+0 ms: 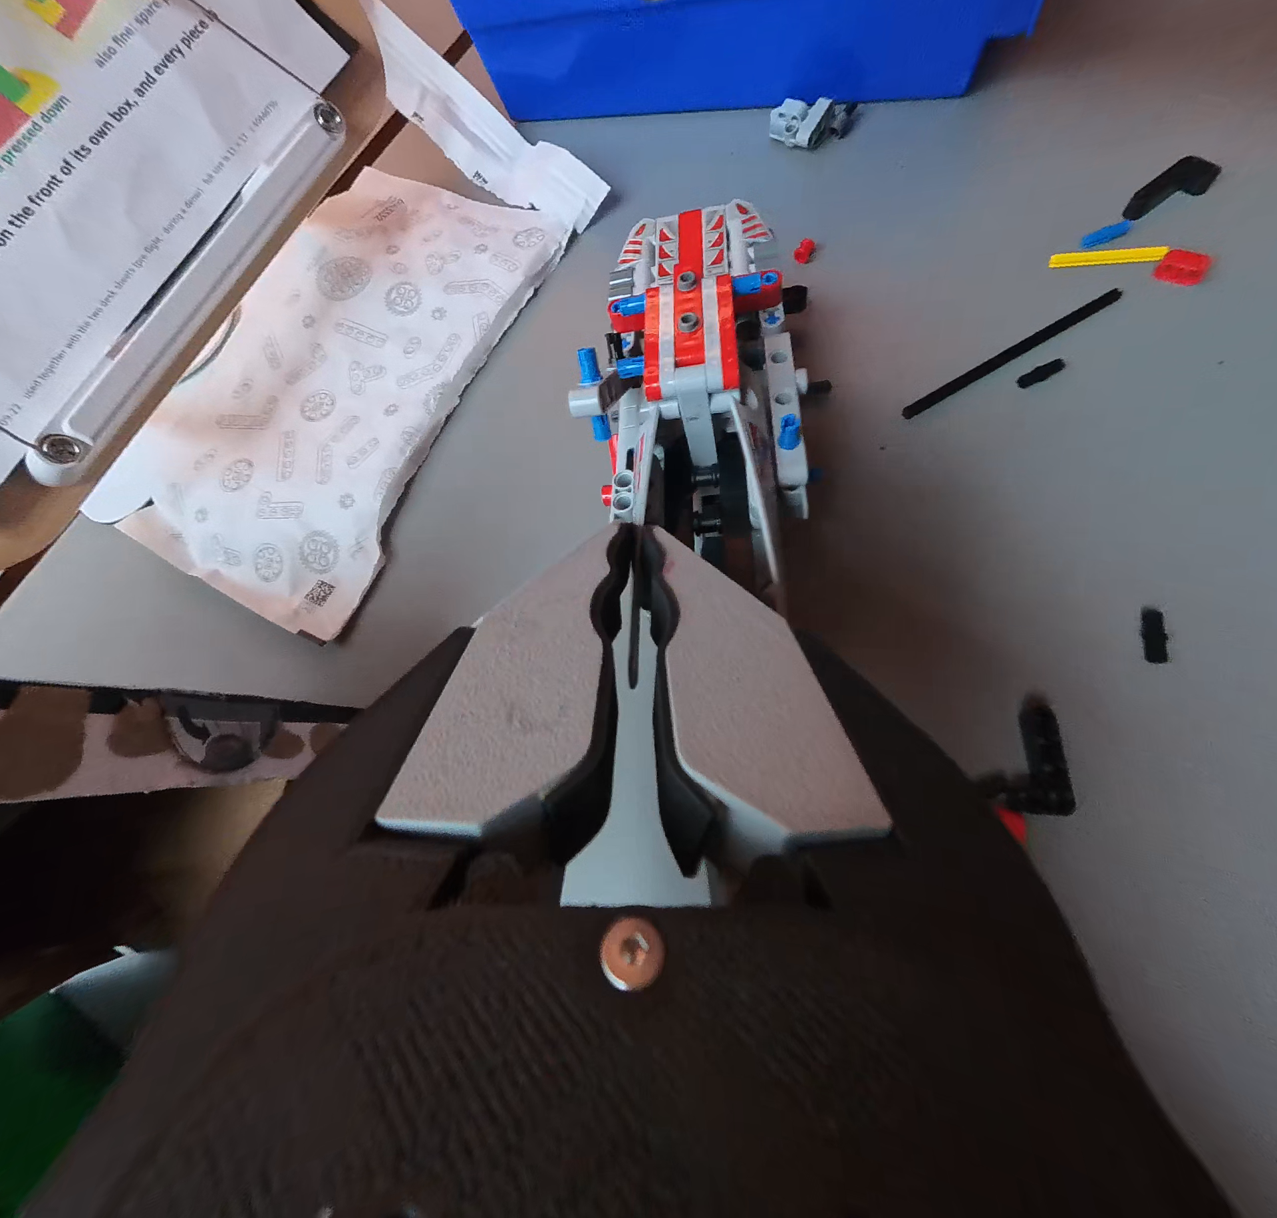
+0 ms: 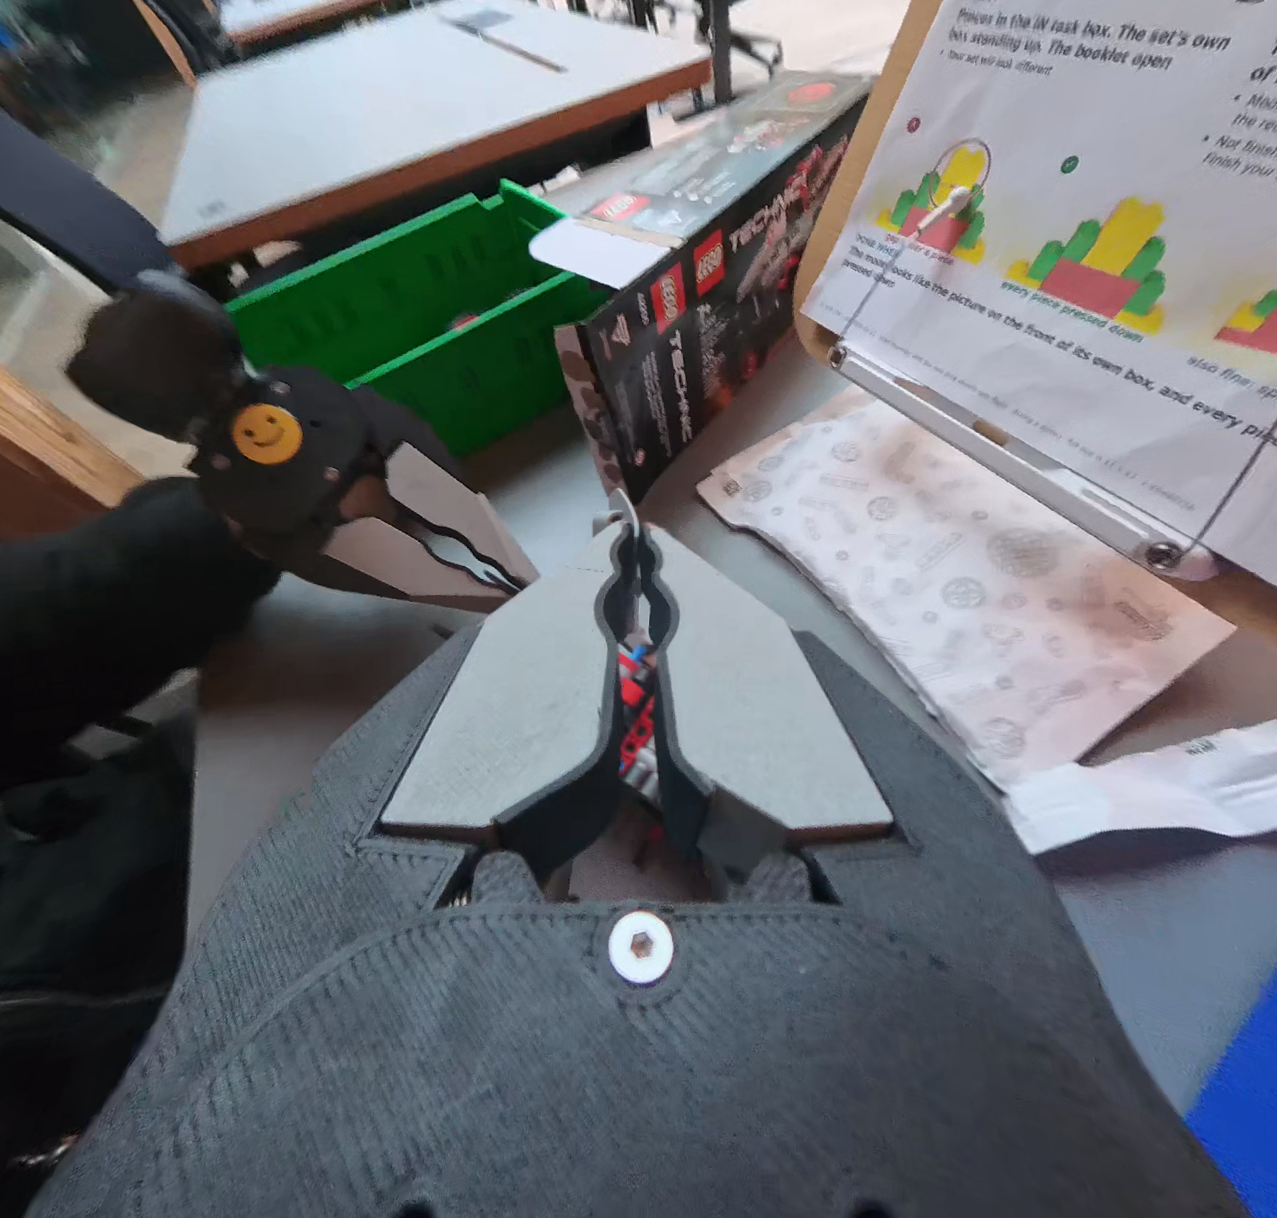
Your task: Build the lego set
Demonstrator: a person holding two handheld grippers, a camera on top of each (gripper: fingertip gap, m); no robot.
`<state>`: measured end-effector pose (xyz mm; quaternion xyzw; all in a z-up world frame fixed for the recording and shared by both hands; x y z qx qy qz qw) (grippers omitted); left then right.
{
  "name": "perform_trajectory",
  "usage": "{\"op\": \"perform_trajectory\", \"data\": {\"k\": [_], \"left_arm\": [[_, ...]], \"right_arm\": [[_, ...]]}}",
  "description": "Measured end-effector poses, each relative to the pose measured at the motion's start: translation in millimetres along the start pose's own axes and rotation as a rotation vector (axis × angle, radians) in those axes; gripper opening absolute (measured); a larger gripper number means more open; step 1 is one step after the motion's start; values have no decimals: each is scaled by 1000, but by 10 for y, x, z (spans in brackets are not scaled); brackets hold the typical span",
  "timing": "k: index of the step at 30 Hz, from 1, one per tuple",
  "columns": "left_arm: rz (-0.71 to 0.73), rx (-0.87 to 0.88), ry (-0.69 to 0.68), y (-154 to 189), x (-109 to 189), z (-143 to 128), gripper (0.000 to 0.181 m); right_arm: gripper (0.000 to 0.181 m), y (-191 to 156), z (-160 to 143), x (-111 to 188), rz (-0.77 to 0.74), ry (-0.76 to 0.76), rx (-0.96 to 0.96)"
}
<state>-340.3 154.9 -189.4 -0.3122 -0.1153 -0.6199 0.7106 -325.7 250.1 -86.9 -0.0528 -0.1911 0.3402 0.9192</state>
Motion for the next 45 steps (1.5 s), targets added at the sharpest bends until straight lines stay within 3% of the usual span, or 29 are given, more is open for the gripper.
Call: {"op": "perform_trajectory", "data": {"k": [9, 13, 16, 18, 25, 28, 32, 34, 39, 42, 45], "left_arm": [[-4, -7, -6, 37, 81, -3, 1], [-9, 77, 94, 26, 309, 264, 19], [-188, 161, 198, 420, 475, 531, 20], [-282, 197, 223, 681, 483, 634, 23], [-574, 451, 283, 902, 596, 673, 17], [-580, 494, 308, 835, 646, 678, 24], [-553, 476, 326, 825, 625, 649, 7], [-513, 448, 303, 846, 543, 602, 7], [-186, 216, 181, 743, 215, 382, 5], [-222, 150, 47, 947, 25, 197, 6], [-285, 121, -106, 1098, -86, -5, 40]], "right_arm": [[0, -332, -404, 315, 54, -14, -105], [0, -436, -550, 408, 103, 166, -274], [0, -581, -567, 374, 208, 339, -415], [0, -740, -595, 258, 287, 353, -453], [0, -1072, -567, 64, 244, 156, -139], [0, -1066, -619, 45, 178, 55, -40], [0, -1126, -634, 46, 202, 43, -12], [0, -1084, -713, 58, 171, -6, 16], [10, -807, -955, 257, 23, -127, 66], [12, -663, -1029, 415, -7, -145, 35], [14, -523, -1124, 526, -71, -205, 26]]}}
Point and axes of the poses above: each gripper's, where its closed fingertips meet, x back along the fingers, z out of its top, y = z × x across the jaws, the point moved 2 cm from there along x, back along the fingers, and after that the axes turned 8 degrees about z, right-handed, at the moved point
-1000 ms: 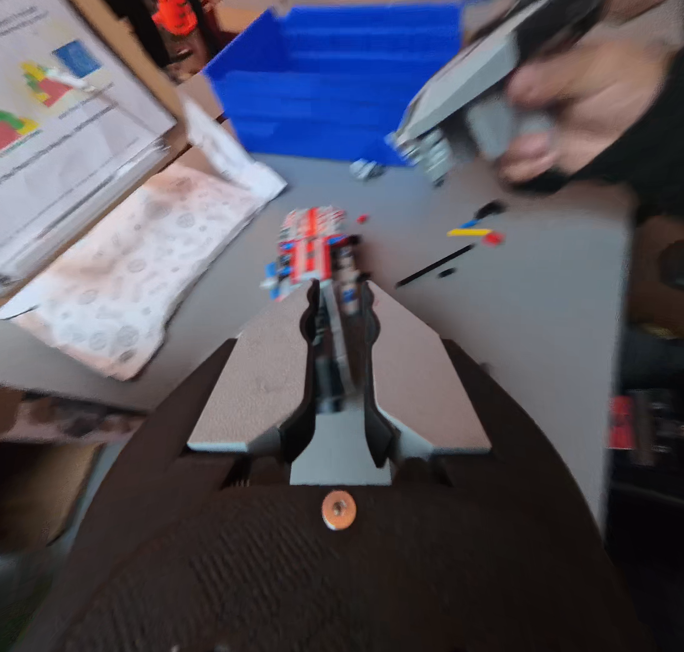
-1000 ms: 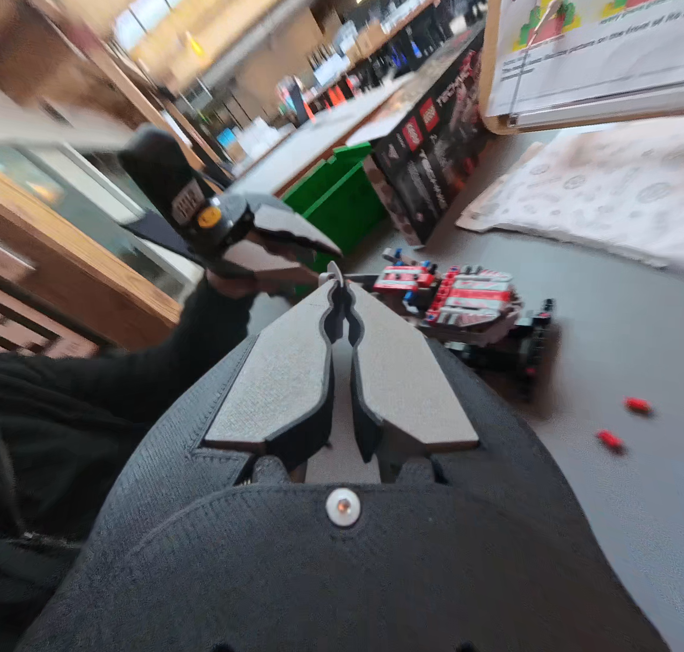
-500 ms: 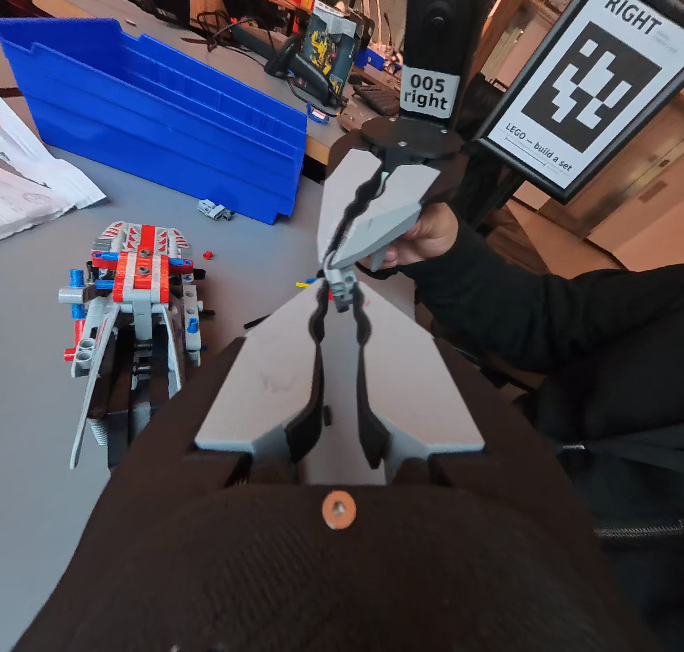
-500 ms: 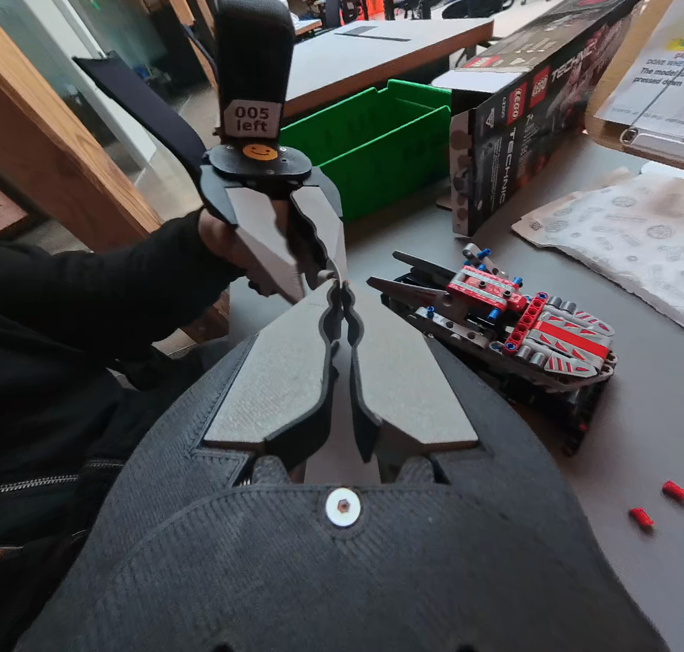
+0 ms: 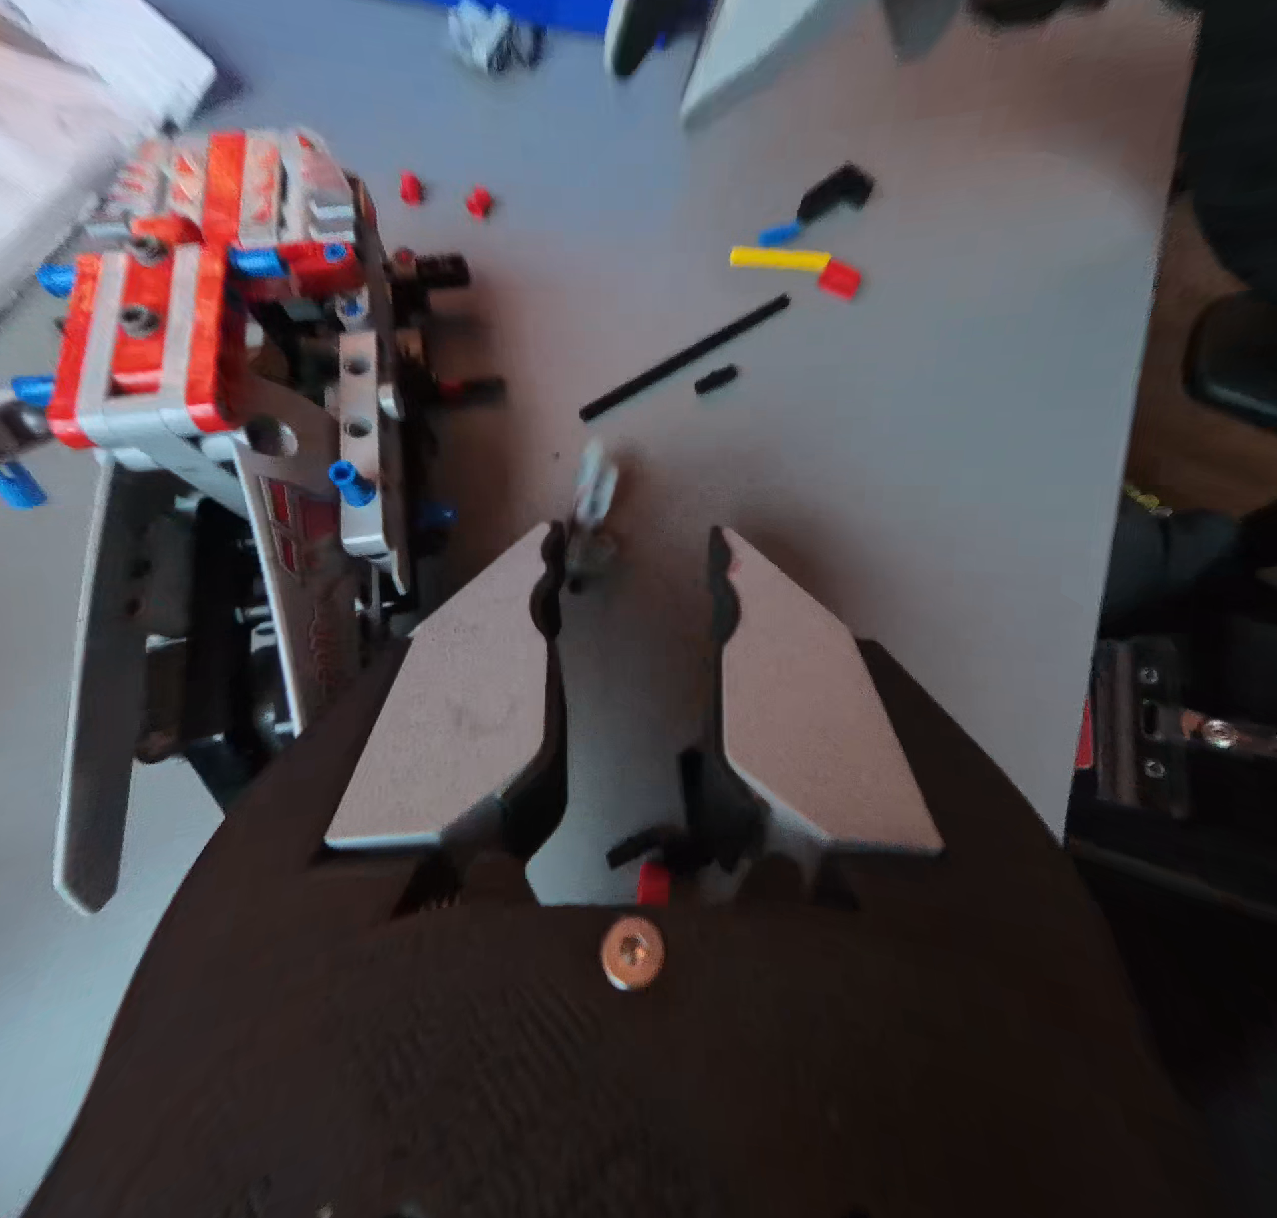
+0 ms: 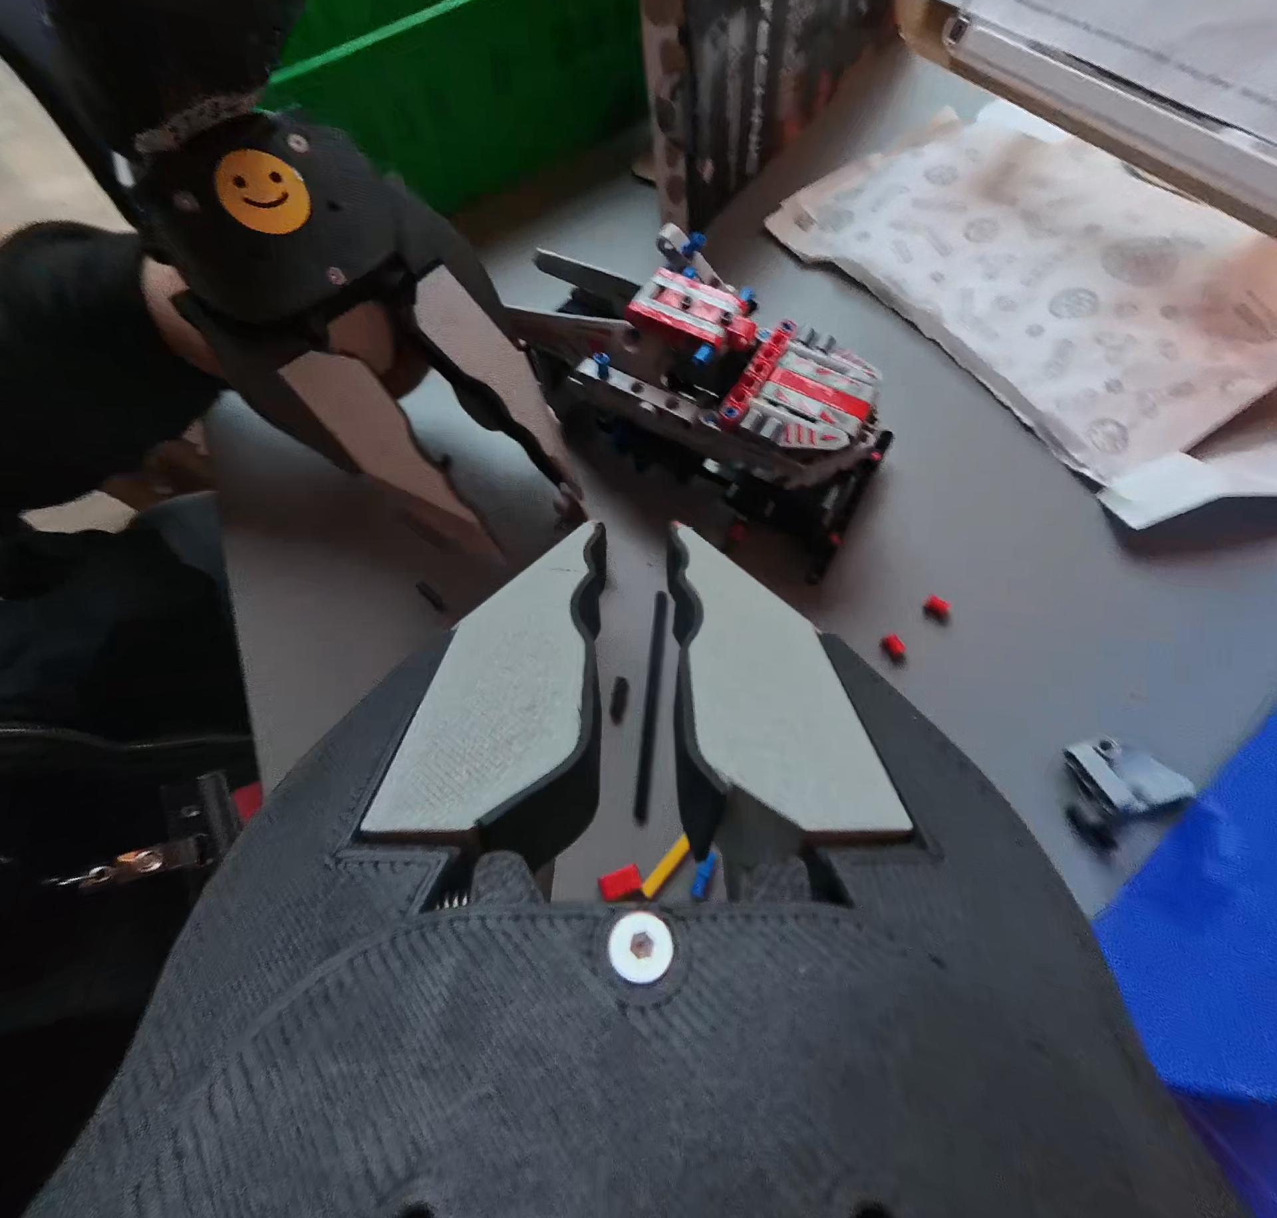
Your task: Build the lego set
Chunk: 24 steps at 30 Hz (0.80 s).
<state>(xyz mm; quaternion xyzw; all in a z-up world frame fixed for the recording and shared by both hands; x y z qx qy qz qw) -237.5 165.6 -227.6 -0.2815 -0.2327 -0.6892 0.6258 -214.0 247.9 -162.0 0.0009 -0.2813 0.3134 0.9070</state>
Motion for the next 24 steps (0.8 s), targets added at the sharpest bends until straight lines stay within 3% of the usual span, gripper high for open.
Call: {"op": "perform_trajectory", "data": {"k": [2, 4, 7, 9, 12, 15, 17, 20, 24], "left_arm": [[45, -3, -7, -83, 34, -8, 41], [-6, 11, 15, -49, 172, 42, 45], [-67, -31, 7, 17, 570, 86, 34], [3, -44, 77, -116, 824, 181, 34], [237, 34, 164, -633, 986, 256, 33], [352, 115, 125, -1031, 892, 204, 33], [385, 120, 41, -1202, 768, 82, 17], [238, 141, 27, -1096, 612, 32, 1], [109, 160, 79, -894, 556, 70, 0]], "right_arm": [[14, 60, -40, 31, -28, -8, -5], [16, 83, -45, 34, -27, 5, -24], [20, 119, -38, 20, -52, 9, -41], [21, 92, -27, -25, -38, 13, -43], [22, 46, -34, -172, -6, 0, -58], [23, 70, -65, -349, -14, -53, -72], [21, 131, -46, -452, -13, -63, -105], [18, 256, 43, -604, 5, -50, -146], [0, 398, 99, -784, 16, -105, -155]]}}
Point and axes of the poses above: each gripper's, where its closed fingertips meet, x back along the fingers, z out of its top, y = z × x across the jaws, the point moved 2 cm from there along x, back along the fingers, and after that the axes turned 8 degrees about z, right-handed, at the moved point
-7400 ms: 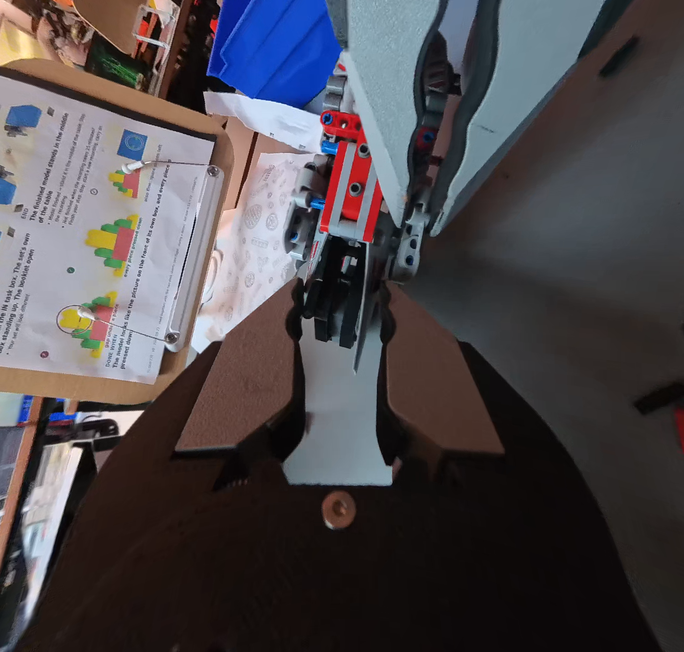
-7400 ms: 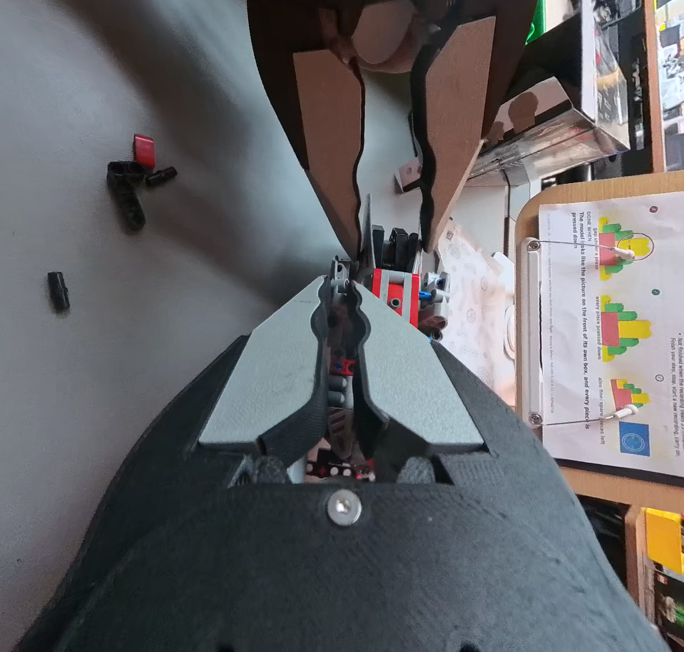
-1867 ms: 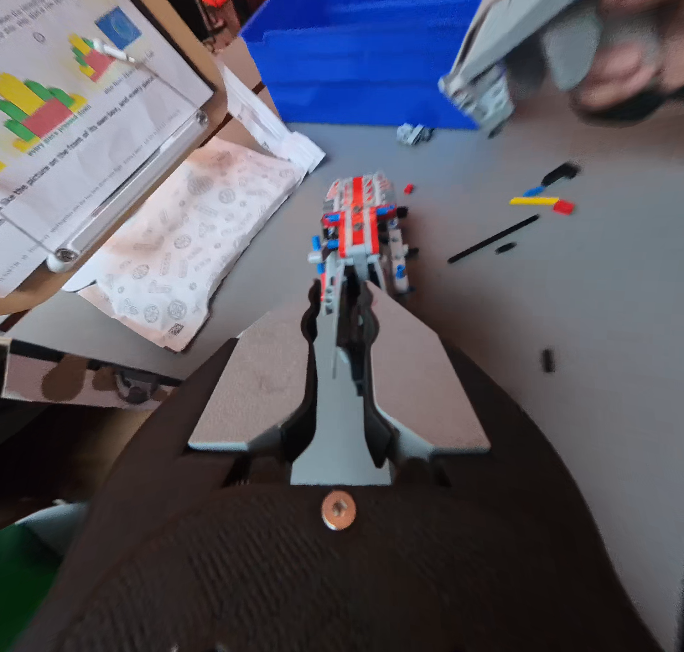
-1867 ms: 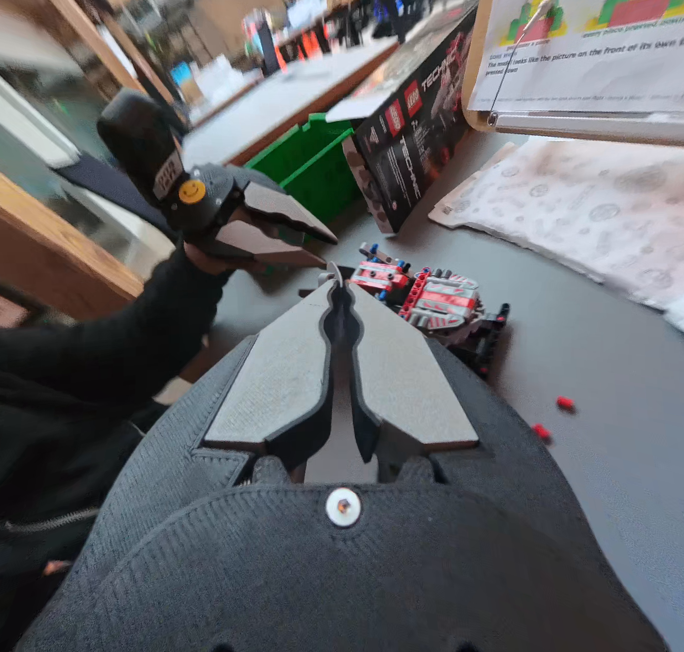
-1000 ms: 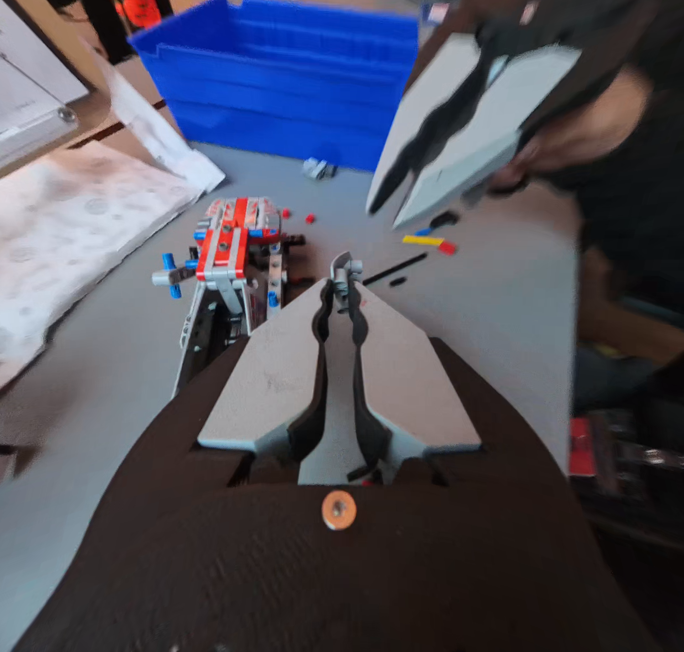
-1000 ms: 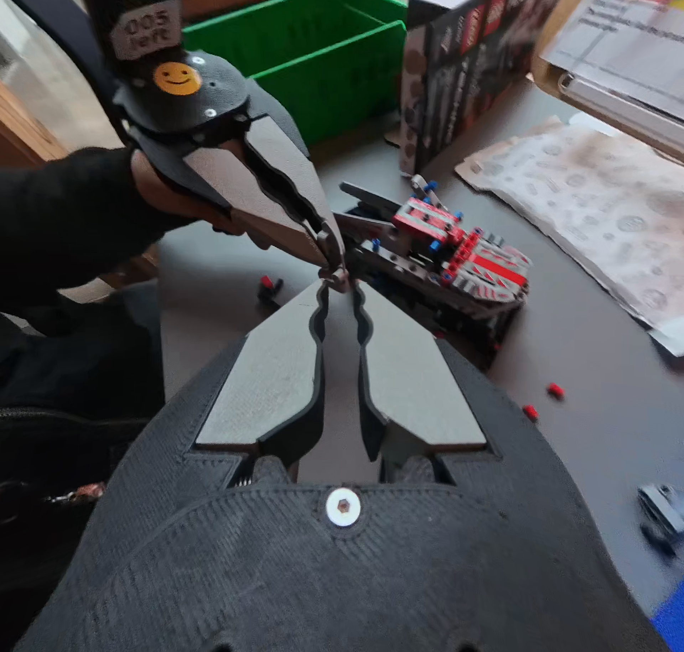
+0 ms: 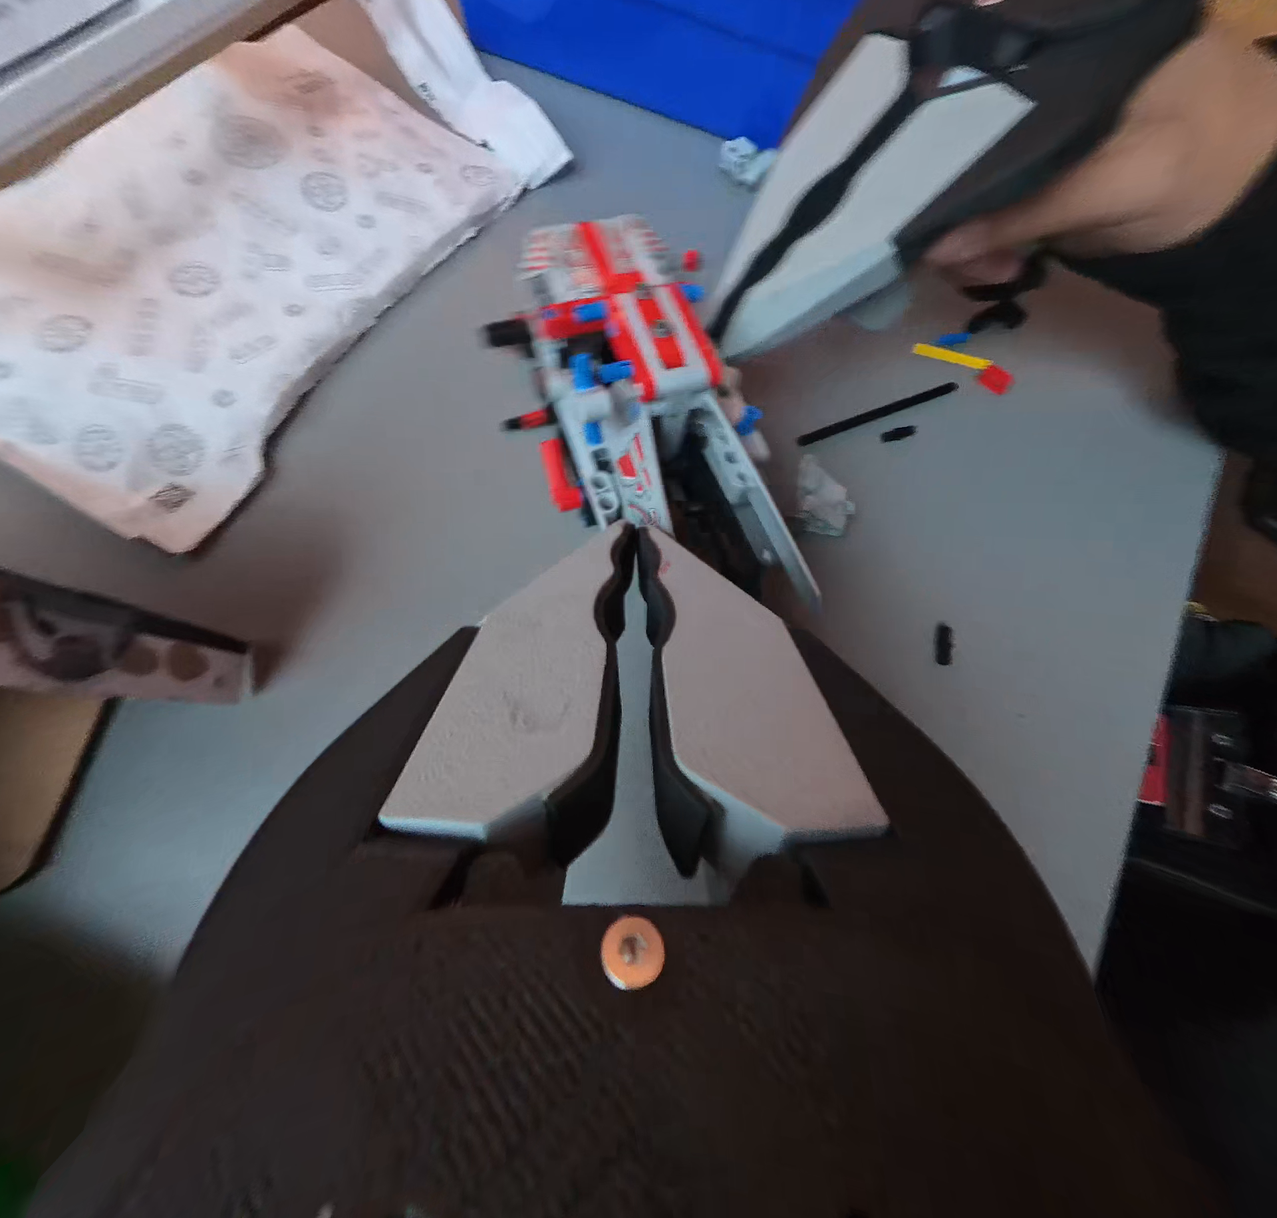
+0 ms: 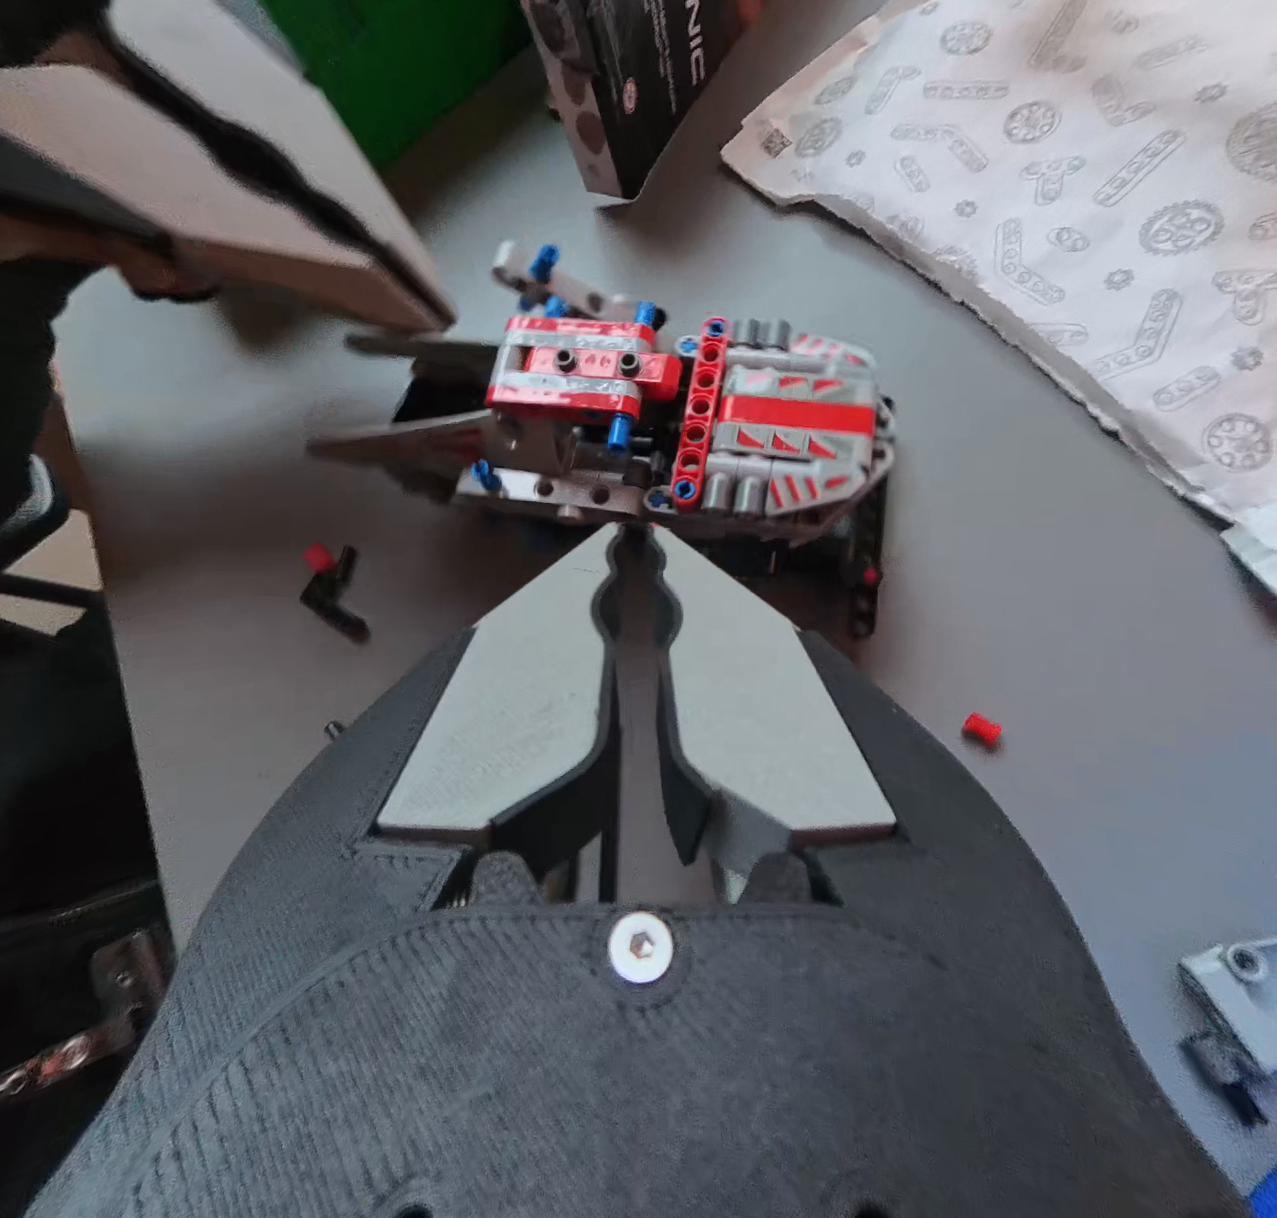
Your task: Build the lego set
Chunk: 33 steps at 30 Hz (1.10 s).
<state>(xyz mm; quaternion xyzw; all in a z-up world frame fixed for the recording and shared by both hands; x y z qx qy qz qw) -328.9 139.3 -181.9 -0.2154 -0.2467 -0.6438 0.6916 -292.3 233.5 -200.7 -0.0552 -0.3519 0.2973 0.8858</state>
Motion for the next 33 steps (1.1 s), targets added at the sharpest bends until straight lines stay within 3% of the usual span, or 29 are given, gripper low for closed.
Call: {"op": "perform_trajectory", "data": {"k": [4, 7, 10, 13, 16, 19, 28, 31, 33], "left_arm": [[-107, -4, 20, 230, 3, -32, 0], [-273, -10, 121, 499, 119, 45, 0], [-67, -5, 126, 221, 171, 1, 0], [23, -29, 114, 117, 216, -64, 0], [132, -61, 102, -19, 181, -38, 16], [116, -46, 136, -25, 133, 46, 31], [139, -238, 217, 48, 13, 145, 18], [126, -229, 205, 48, 27, 142, 18], [114, -193, 207, 28, 47, 146, 18]], "right_arm": [[0, 124, 135, -133, -55, -7, 7], [0, 105, 258, -188, -29, 37, 10], [9, 142, 345, -59, -49, 134, -18], [16, 63, 392, 138, -41, 219, -16], [25, -216, 430, 182, 33, 273, 20], [30, -397, 382, 93, 3, 237, 94], [33, -493, 209, -184, -128, 92, 280], [10, -412, 218, -135, -170, 103, 285], [8, -395, 230, -136, -134, 113, 241]]}}
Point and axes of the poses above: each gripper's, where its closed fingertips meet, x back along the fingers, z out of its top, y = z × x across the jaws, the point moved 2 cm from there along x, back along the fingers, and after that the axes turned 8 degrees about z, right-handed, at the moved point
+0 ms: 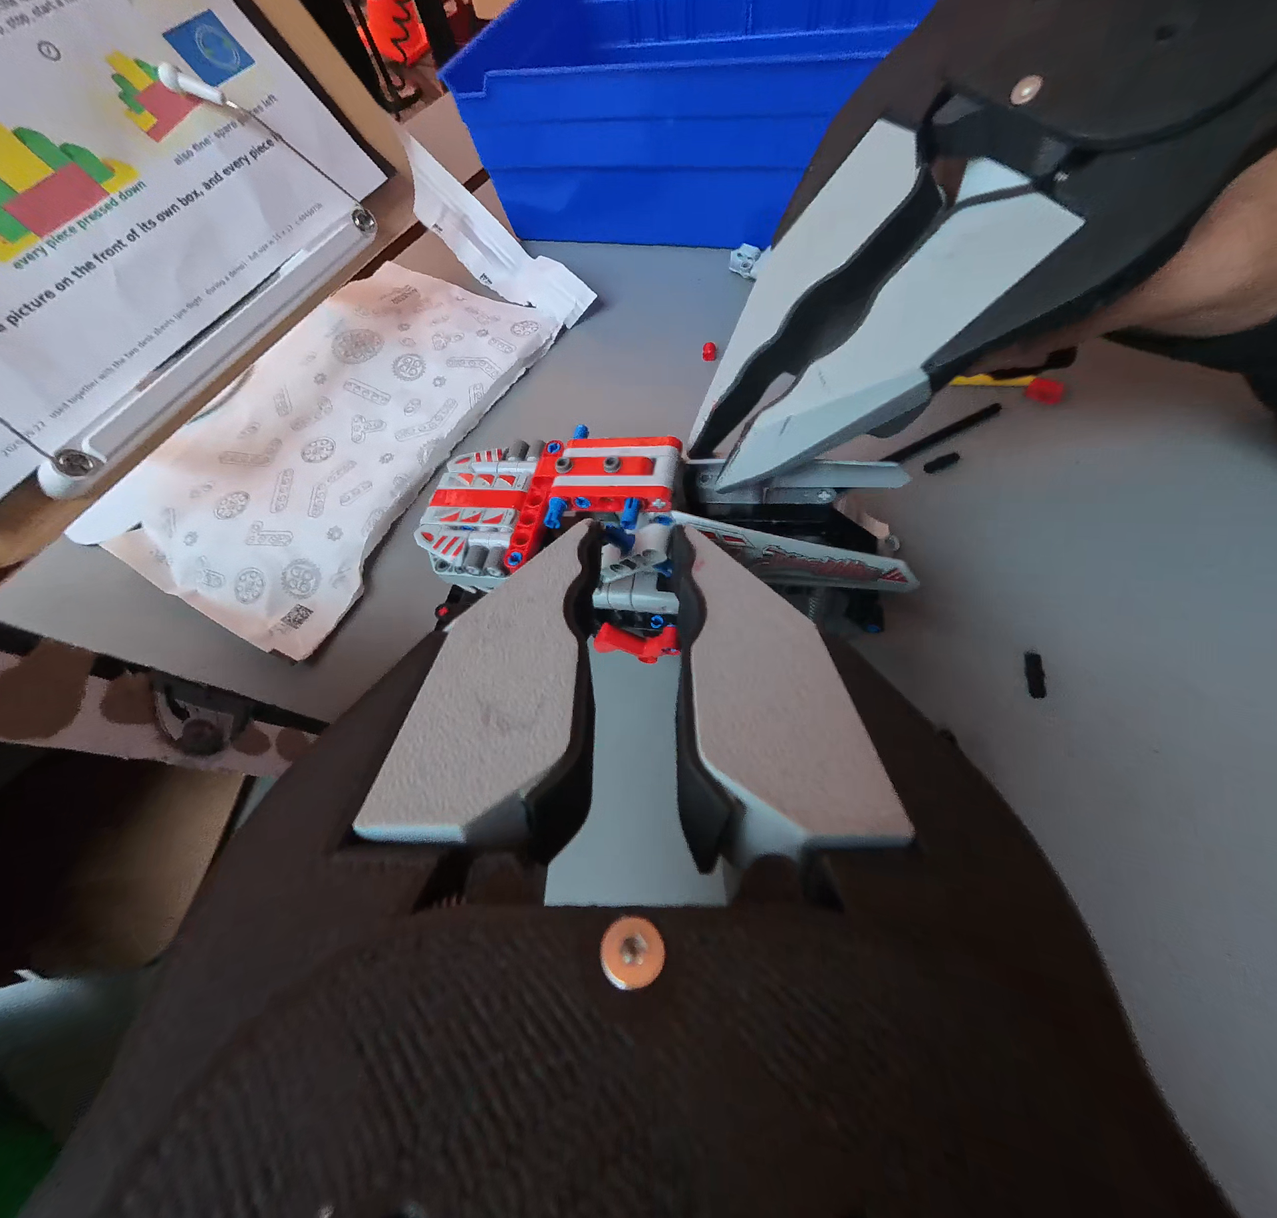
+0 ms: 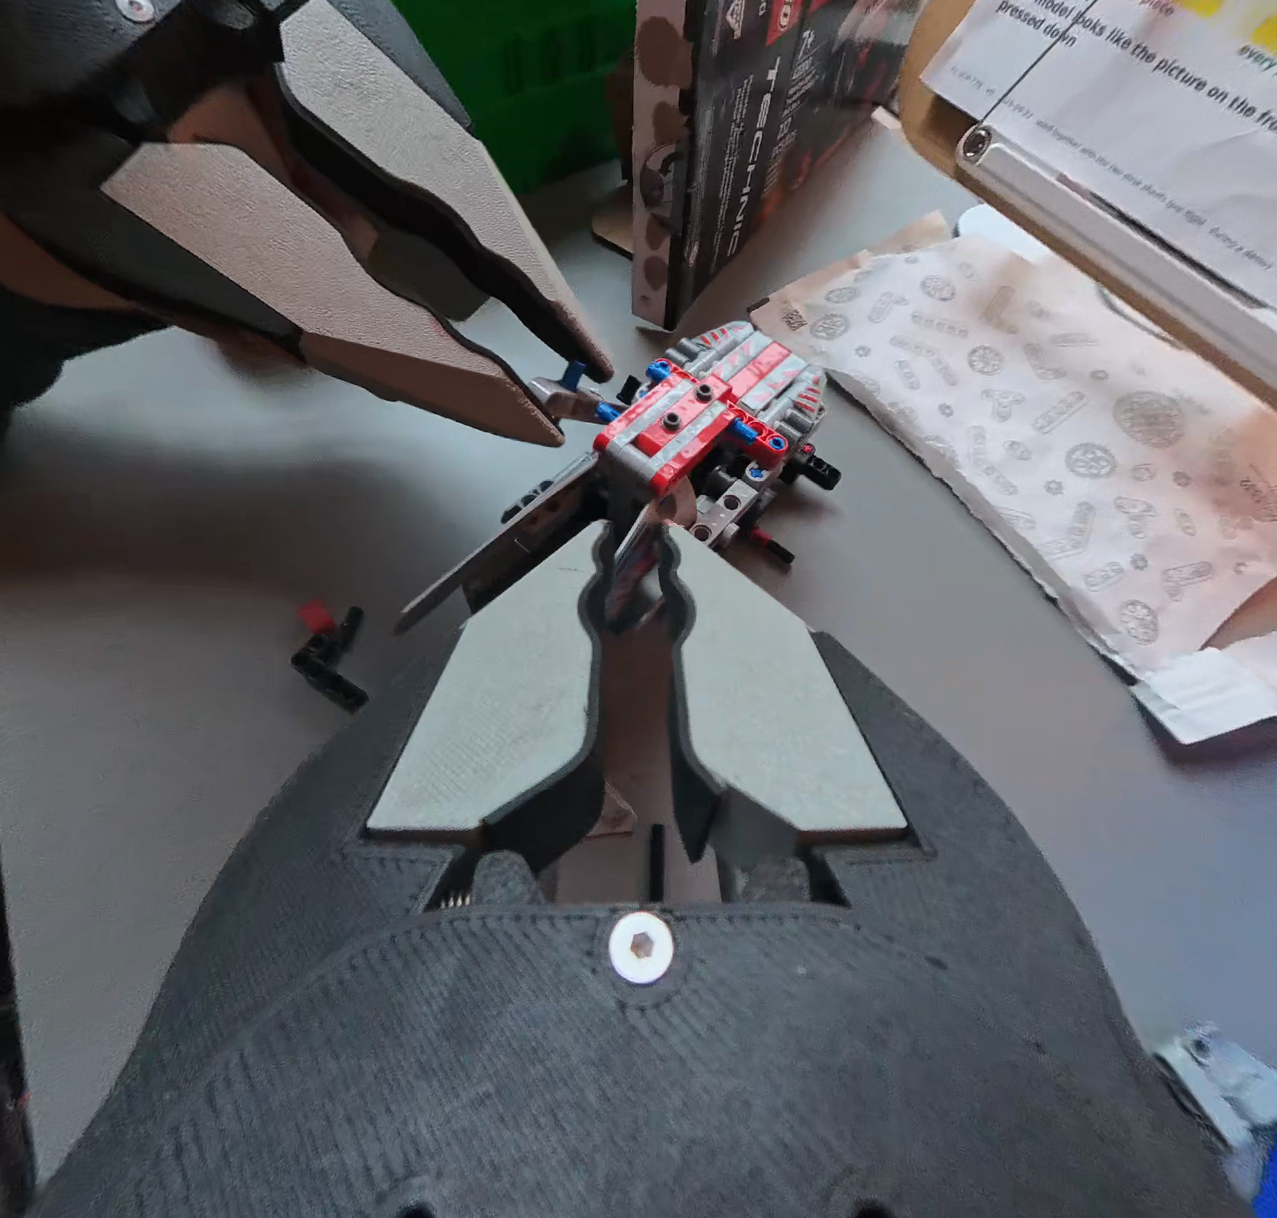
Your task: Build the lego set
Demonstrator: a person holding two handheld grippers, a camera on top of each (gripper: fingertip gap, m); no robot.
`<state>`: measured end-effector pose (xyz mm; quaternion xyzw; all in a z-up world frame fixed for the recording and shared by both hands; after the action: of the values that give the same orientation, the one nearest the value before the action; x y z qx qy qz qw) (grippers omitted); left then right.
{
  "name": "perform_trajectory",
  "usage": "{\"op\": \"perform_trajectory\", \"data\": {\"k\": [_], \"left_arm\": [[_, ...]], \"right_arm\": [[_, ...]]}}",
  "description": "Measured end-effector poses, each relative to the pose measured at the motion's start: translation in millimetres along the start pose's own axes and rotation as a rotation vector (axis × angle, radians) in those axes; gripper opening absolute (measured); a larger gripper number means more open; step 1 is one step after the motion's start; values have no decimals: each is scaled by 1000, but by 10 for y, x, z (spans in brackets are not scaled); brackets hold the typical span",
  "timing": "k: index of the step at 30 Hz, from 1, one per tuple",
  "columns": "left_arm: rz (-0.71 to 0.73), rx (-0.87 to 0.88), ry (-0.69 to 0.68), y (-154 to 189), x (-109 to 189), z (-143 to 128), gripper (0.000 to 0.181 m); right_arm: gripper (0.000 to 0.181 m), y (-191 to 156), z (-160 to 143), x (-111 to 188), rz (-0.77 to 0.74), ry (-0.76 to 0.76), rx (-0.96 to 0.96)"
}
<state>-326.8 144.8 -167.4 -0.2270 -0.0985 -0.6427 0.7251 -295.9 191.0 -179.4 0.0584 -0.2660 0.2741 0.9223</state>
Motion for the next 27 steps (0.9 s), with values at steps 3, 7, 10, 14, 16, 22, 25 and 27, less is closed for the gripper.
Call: {"op": "perform_trajectory", "data": {"k": [3, 7, 10, 14, 16, 22, 25, 27], "left_arm": [[-27, 41, 12, -8, 36, 14, 17], [-39, -49, 13, 40, 96, 0, 17], [4, -107, -15, 30, 93, -36, 17], [52, -149, -59, 56, 86, -41, 18], [23, -112, -11, 65, 149, 28, 18], [66, 109, 20, -251, 382, 115, 7], [63, 110, -43, -209, 309, 16, 12], [56, 53, -87, -138, 215, -77, 19]], "right_arm": [[6, 42, 5, -4, 2, -10, -22], [2, 70, 17, -22, -45, -61, -6], [2, 53, 41, -57, -56, -79, 1], [2, 31, 56, -70, -76, -101, 41], [4, 33, 47, -62, -75, -96, 30], [8, -40, 250, 109, -11, 63, 10], [13, -108, 351, 149, 55, 93, 31], [15, -205, 359, 103, 106, 55, 84]]}}
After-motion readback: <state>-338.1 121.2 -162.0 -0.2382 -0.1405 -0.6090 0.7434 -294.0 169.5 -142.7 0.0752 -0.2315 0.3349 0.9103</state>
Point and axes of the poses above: each gripper's, where its closed fingertips meet, x back along the fingers, z out of its top, y = z × x across the jaws, the point moved 2 cm from there along x, back along the fingers, and after that the axes turned 8 degrees about z, right-handed, at the moved point
